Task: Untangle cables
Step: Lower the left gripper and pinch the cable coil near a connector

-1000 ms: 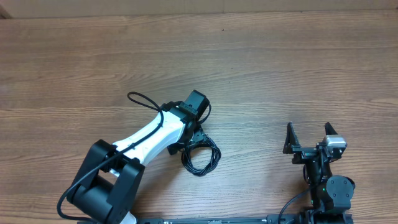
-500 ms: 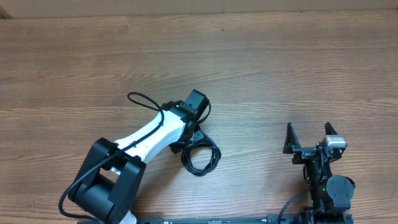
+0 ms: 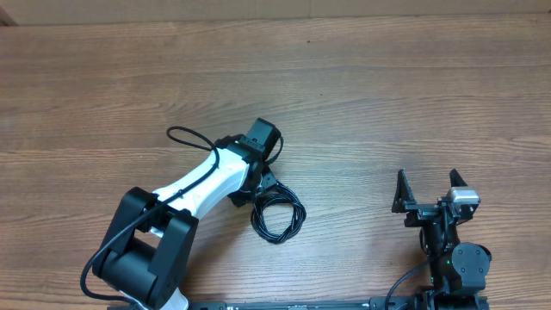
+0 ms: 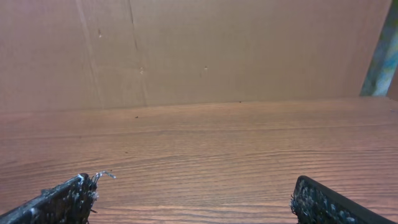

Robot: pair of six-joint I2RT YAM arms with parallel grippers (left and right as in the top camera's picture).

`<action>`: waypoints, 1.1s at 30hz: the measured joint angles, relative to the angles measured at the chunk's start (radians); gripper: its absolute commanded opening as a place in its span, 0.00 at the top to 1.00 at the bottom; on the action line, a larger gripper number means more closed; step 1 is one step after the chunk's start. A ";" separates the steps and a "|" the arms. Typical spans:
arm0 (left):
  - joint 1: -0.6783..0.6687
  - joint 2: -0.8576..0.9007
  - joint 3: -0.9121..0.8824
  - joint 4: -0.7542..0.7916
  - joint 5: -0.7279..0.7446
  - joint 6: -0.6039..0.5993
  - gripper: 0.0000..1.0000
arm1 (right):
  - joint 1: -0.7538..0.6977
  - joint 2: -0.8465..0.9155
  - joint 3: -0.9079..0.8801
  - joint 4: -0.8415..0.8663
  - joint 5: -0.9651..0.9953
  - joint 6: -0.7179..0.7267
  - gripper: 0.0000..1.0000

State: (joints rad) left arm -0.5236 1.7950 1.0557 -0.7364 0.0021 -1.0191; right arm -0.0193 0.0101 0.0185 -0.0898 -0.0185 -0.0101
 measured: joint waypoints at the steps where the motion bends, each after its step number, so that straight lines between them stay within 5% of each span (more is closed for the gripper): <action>1: 0.000 0.001 0.000 0.003 0.000 0.000 0.46 | 0.000 0.000 0.000 0.000 0.000 0.000 0.00; 12: -0.020 0.002 -0.001 0.014 0.001 -0.019 0.55 | 0.000 0.000 0.000 0.000 0.000 0.000 0.00; 21: -0.020 0.003 -0.010 0.027 -0.016 -0.036 0.78 | 0.000 0.000 0.000 0.000 0.000 0.000 0.00; 24: -0.020 0.003 -0.011 0.027 -0.026 -0.036 0.96 | 0.000 0.000 0.000 0.000 0.000 0.000 0.00; 33: -0.006 0.003 -0.007 0.013 -0.042 -0.016 0.96 | 0.000 0.000 0.000 0.000 0.000 0.000 0.00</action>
State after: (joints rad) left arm -0.5293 1.7977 1.0485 -0.7235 -0.0395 -1.0348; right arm -0.0193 0.0101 0.0185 -0.0902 -0.0185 -0.0101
